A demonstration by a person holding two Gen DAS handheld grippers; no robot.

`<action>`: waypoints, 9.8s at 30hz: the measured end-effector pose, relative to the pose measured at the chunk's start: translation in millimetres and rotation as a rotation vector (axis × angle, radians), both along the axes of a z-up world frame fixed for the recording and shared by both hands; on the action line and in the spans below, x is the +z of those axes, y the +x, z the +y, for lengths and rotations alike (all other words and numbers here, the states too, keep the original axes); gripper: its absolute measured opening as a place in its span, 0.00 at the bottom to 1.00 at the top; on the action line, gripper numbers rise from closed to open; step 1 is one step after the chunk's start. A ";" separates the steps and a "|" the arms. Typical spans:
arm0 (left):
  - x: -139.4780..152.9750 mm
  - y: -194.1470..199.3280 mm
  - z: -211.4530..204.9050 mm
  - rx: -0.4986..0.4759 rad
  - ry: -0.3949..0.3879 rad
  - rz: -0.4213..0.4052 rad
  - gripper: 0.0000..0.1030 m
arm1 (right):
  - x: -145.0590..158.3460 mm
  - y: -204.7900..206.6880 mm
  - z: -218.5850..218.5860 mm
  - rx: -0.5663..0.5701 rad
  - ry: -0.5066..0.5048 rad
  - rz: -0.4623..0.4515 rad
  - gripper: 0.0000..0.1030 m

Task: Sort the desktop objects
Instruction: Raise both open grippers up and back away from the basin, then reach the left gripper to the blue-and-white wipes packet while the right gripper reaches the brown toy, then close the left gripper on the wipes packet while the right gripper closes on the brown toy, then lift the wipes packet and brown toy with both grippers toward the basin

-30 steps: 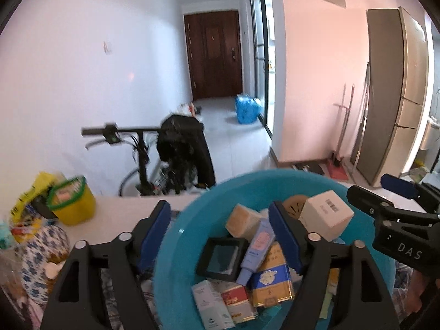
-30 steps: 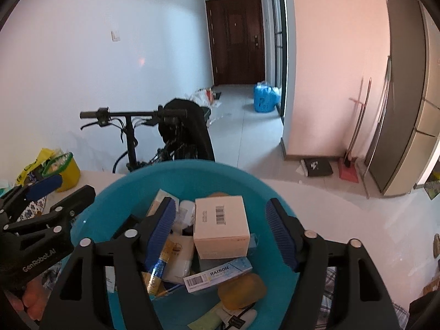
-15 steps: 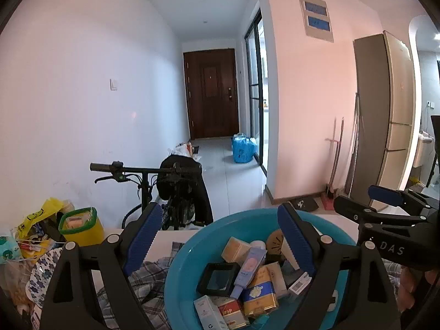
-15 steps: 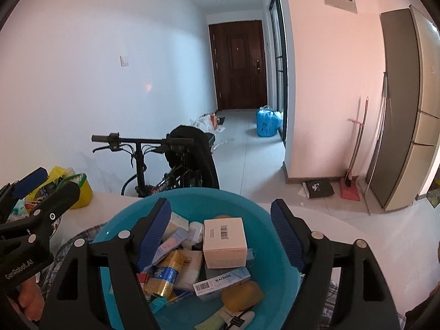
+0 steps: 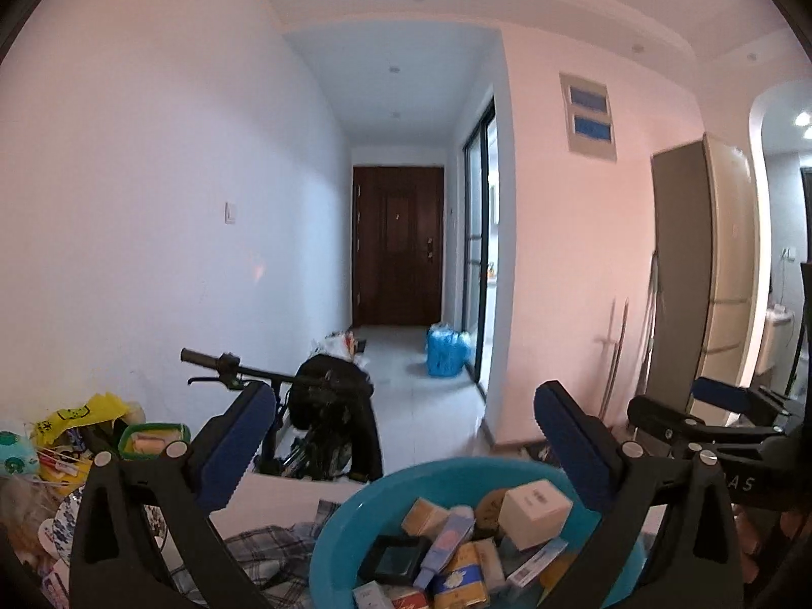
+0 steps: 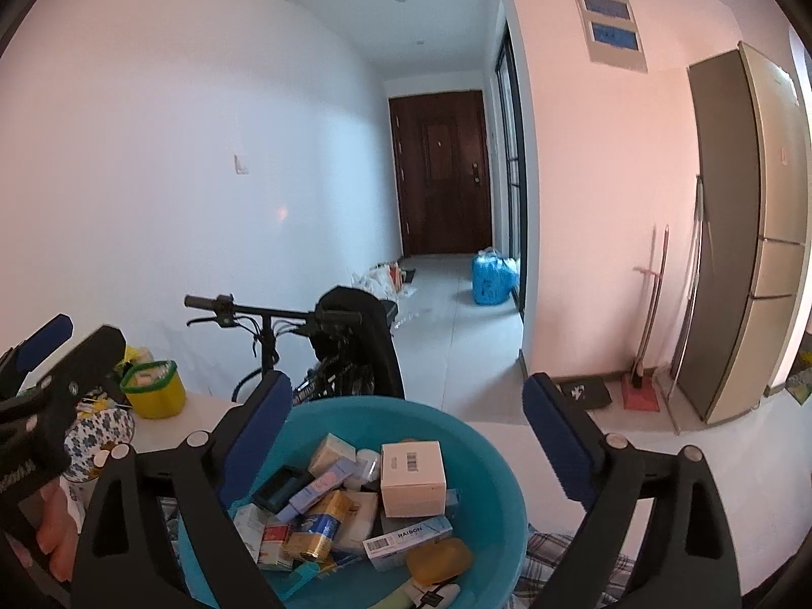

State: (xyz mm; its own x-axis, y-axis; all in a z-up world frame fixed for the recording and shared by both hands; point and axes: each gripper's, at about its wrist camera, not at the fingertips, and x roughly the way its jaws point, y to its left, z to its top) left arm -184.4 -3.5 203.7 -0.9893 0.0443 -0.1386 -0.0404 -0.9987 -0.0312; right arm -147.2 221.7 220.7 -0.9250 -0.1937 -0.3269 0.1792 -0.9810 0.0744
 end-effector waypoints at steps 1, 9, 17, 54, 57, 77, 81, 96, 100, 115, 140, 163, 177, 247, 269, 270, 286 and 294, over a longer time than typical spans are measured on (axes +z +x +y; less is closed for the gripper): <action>2.9 4.1 -1.2 -0.010 0.004 0.007 1.00 | 3.0 4.4 0.5 -0.001 -0.003 0.015 0.89; 20.9 37.3 -5.9 -0.027 0.026 0.087 1.00 | 25.5 45.7 -2.0 0.009 -0.010 0.156 0.98; 32.8 71.6 -3.9 -0.021 0.011 0.169 1.00 | 37.7 78.1 -9.4 0.012 0.010 0.275 0.99; 70.7 252.0 -8.0 -0.008 0.004 0.294 1.00 | 71.2 242.0 4.7 0.004 -0.049 0.460 1.00; 68.6 265.0 -3.8 0.010 -0.019 0.303 1.00 | 70.1 250.2 2.7 0.008 -0.038 0.447 1.00; 44.4 281.7 -10.5 -0.053 0.018 0.156 1.00 | 42.0 259.2 -0.5 0.038 -0.051 0.316 1.00; 31.3 270.0 -9.5 -0.048 0.018 0.098 1.00 | 30.0 252.0 -3.9 0.058 -0.063 0.264 1.00; -32.4 193.6 -12.3 -0.044 0.054 -0.178 1.00 | -8.3 212.7 -10.6 0.054 -0.059 0.099 1.00; -52.5 178.2 -4.5 -0.043 0.011 -0.230 1.00 | -19.2 203.3 -12.1 0.050 -0.053 0.055 1.00; -121.7 140.8 -0.3 -0.080 -0.006 -0.439 1.00 | -72.5 171.7 -21.8 0.032 0.009 -0.116 1.00; -211.4 76.4 9.9 -0.147 0.041 -0.736 1.00 | -164.7 116.7 -15.9 0.041 0.066 -0.387 0.95; -256.2 14.0 12.7 -0.079 0.011 -0.810 1.00 | -198.8 72.9 -16.6 0.059 0.091 -0.516 0.85; -265.4 11.9 10.8 -0.059 0.003 -0.828 0.78 | -205.2 69.2 -15.3 0.053 0.099 -0.537 0.85; -241.0 43.0 16.1 -0.095 -0.003 -0.789 0.78 | -233.6 51.5 -26.5 0.048 0.093 -0.622 0.32; -209.9 90.8 16.7 -0.098 -0.003 -0.728 0.78 | -197.0 101.0 -28.9 0.047 0.091 -0.546 0.32; -208.1 93.1 17.2 -0.101 0.000 -0.726 0.78 | -195.3 103.0 -29.3 0.048 0.094 -0.542 0.32; -181.4 125.6 19.4 -0.103 -0.006 -0.654 0.78 | -164.8 133.4 -41.5 0.071 0.112 -0.466 0.32; -159.5 128.2 19.1 -0.103 -0.016 -0.599 0.78 | -147.7 137.8 -48.2 0.083 0.138 -0.418 0.32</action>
